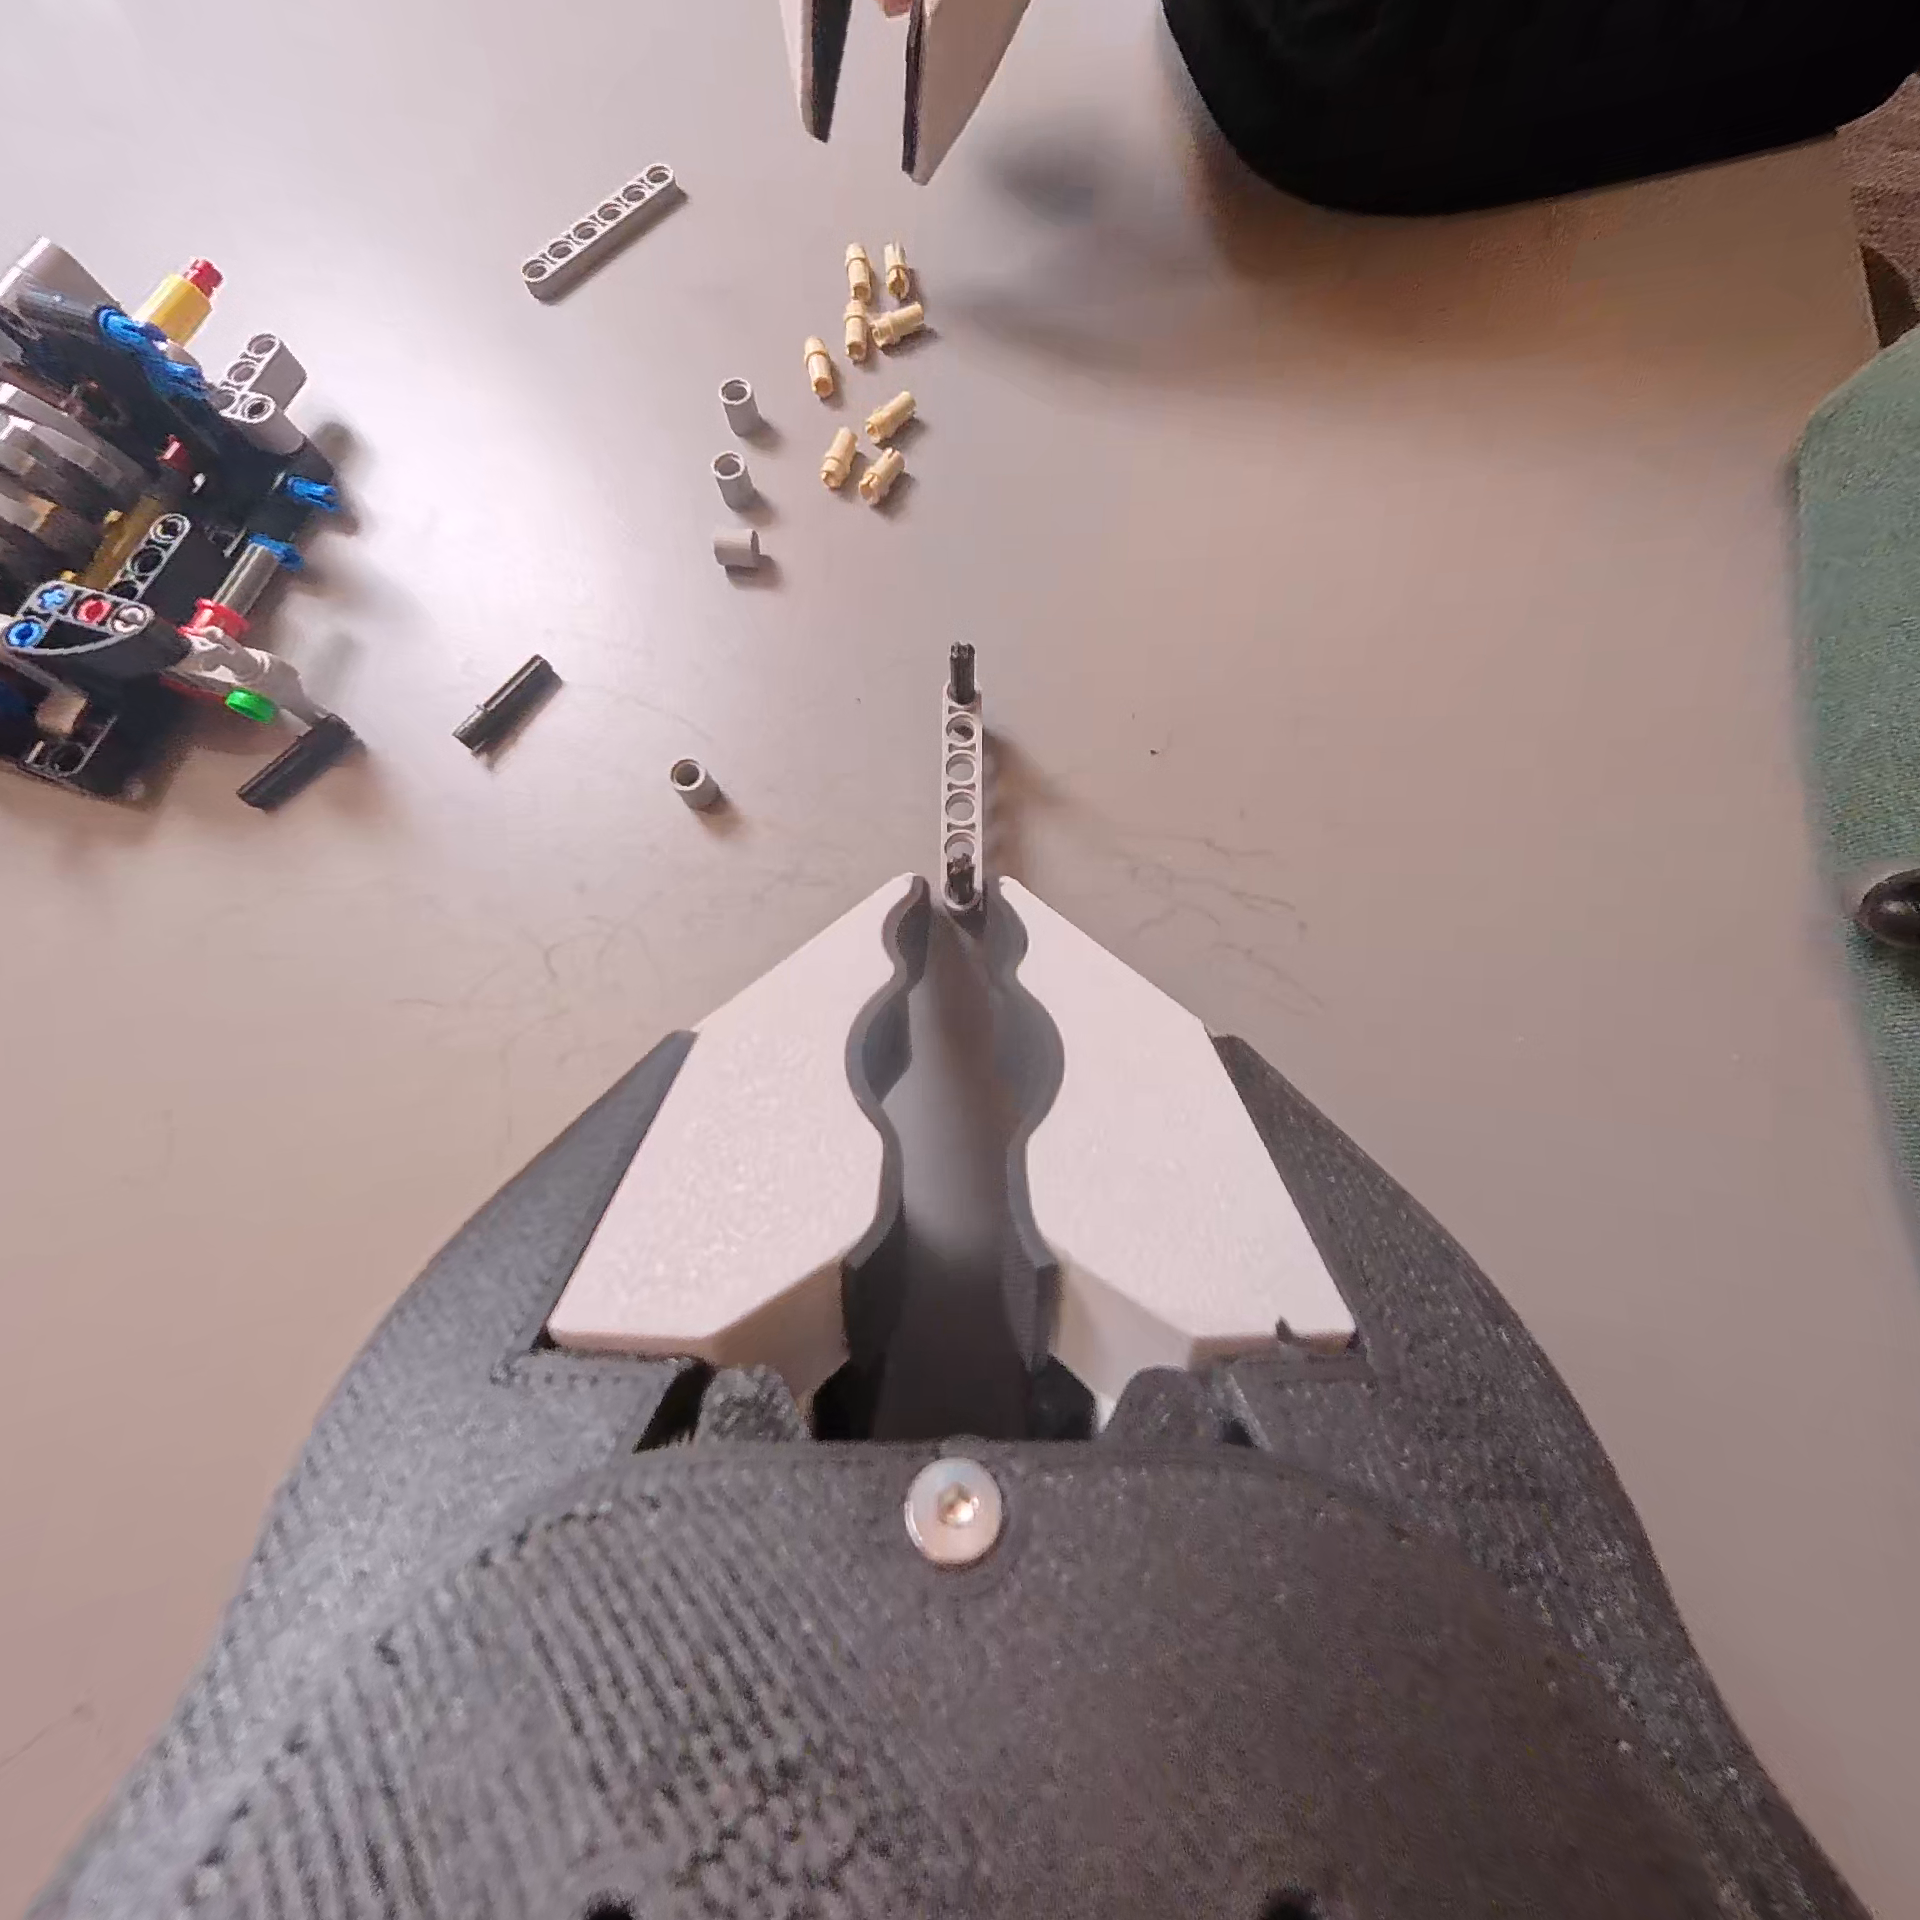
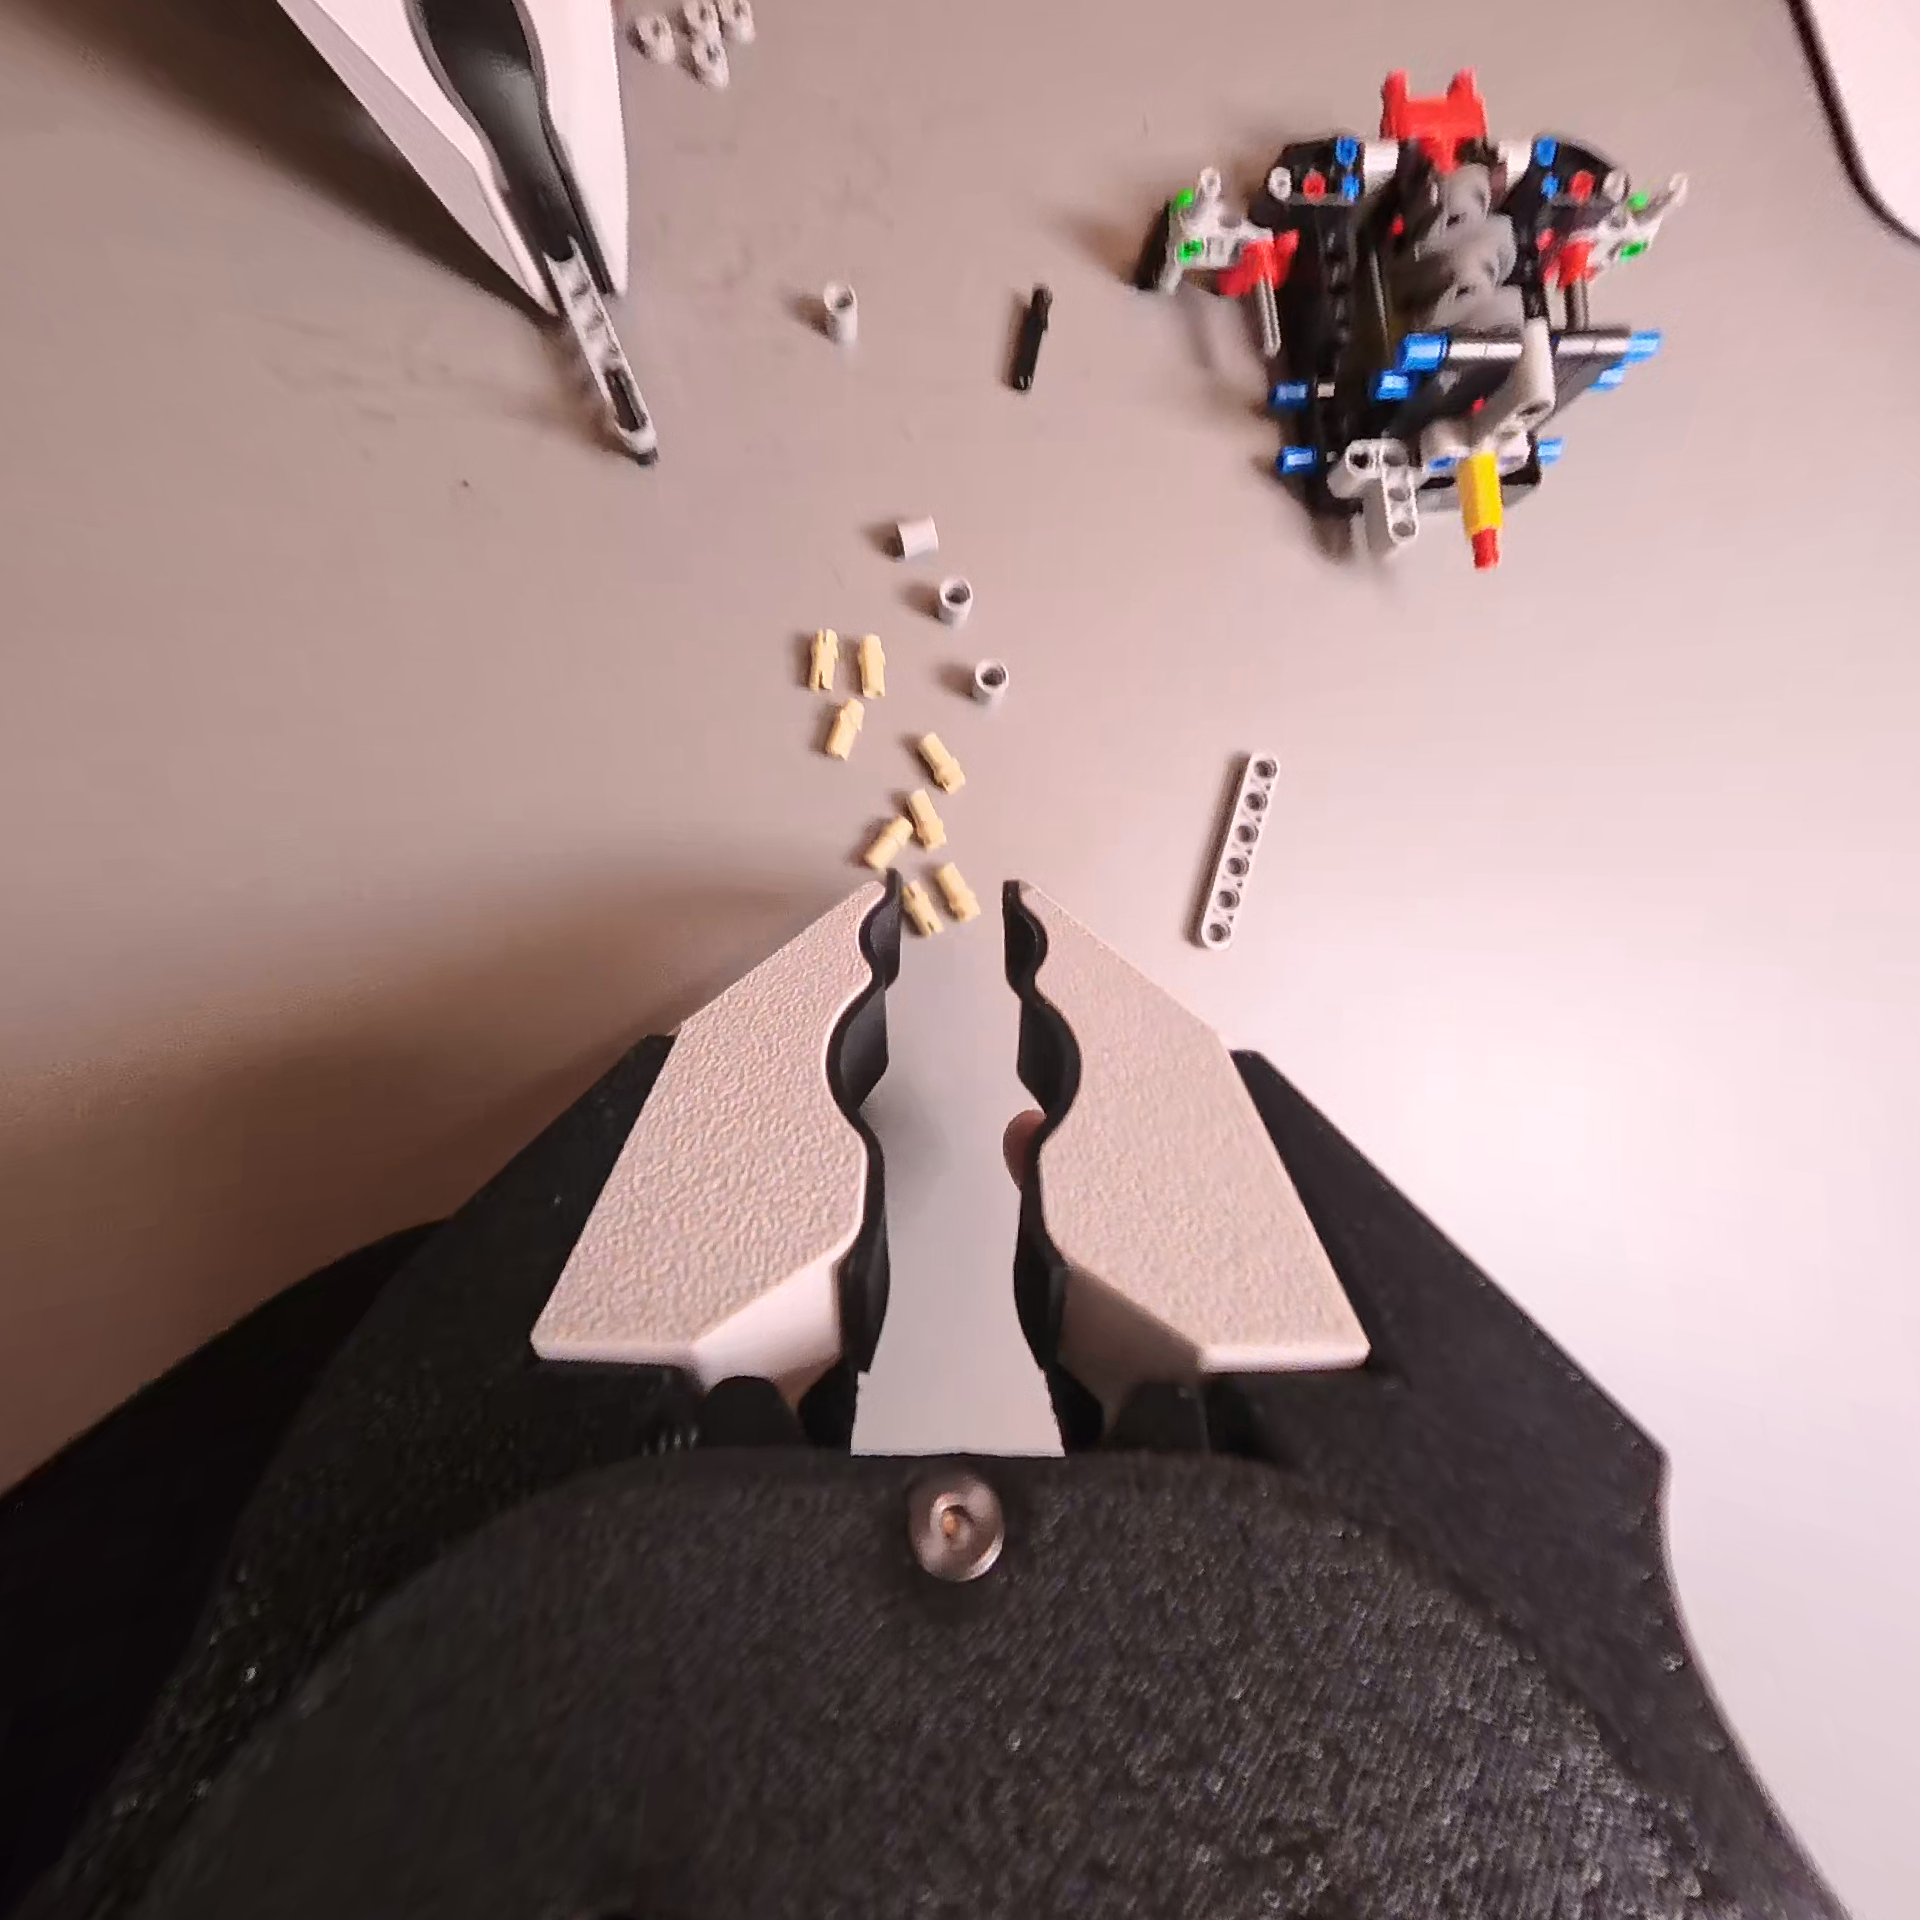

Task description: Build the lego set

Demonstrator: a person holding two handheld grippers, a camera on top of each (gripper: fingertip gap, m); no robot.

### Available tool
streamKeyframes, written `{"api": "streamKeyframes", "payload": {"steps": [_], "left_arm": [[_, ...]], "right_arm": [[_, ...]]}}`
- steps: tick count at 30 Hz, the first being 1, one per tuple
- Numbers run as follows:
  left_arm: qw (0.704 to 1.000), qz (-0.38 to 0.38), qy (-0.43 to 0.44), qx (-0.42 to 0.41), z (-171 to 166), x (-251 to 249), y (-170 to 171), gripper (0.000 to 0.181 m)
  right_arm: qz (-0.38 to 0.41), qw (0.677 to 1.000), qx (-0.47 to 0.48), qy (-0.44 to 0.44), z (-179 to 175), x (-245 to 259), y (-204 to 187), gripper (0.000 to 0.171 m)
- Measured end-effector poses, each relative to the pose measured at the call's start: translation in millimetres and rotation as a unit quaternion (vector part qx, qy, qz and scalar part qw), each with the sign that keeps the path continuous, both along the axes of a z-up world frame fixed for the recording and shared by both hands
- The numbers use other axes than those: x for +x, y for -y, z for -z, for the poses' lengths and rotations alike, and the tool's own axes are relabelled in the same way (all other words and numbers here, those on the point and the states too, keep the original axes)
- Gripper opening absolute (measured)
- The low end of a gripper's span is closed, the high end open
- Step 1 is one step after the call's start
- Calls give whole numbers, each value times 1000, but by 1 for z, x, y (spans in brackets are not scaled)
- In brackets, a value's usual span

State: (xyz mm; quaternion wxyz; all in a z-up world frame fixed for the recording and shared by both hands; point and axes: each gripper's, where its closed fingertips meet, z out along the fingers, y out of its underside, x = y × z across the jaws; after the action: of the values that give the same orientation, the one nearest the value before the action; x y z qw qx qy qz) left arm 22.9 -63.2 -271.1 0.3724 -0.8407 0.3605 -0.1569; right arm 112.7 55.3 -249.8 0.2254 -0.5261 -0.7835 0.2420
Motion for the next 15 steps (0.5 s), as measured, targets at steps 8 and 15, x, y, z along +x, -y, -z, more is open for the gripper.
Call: {"api": "streamKeyframes", "payload": {"steps": [8,15], "left_arm": [[999,7,35,1,-15,-3,2,30],[977,-127,133,109,-91,-86,-15,27]], "right_arm": [[52,997,5,-47,-14,4,-27,12],[54,972,2,-227,-69,-27,-24,13]]}}
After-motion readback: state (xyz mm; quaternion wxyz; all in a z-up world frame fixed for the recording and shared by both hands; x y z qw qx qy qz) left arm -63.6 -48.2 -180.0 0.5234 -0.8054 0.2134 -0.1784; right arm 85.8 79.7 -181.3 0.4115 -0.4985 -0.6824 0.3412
